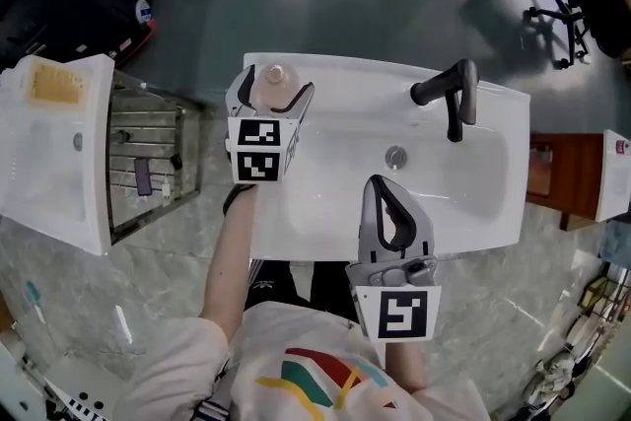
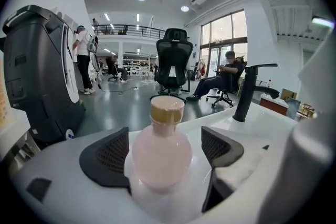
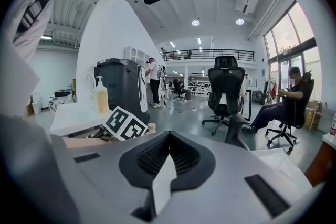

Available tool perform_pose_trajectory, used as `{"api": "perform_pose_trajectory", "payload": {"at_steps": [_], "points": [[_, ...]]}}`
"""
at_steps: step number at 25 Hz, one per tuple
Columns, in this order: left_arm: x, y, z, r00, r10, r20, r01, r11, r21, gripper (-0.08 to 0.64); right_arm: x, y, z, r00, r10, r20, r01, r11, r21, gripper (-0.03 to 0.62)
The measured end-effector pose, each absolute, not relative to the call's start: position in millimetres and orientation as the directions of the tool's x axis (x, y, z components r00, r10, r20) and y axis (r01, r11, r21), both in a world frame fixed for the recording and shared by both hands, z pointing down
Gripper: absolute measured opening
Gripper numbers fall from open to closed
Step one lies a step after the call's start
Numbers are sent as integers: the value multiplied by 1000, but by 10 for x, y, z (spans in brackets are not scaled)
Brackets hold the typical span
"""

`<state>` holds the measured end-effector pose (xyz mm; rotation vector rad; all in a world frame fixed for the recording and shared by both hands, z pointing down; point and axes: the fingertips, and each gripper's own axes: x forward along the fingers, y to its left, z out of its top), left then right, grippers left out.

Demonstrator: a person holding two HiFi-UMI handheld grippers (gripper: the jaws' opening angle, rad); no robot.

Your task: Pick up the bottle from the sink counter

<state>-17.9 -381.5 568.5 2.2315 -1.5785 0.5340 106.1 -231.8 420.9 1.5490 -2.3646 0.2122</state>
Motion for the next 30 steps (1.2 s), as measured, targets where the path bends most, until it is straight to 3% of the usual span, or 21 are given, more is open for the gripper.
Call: {"api": "perform_pose_trajectory", "payload": {"at_steps": [20,30], "points": [[-191,-3904,6001,193,-767,611,-958,-283,-53,405,1153,-2269,4339,-335,-867,370,-922,382,62,11],[-218,-3926,5999,165,-774,611,-965,-254,-61,405,1097,-2218,4367,-337,-858,387,-927,375,25,11]]}}
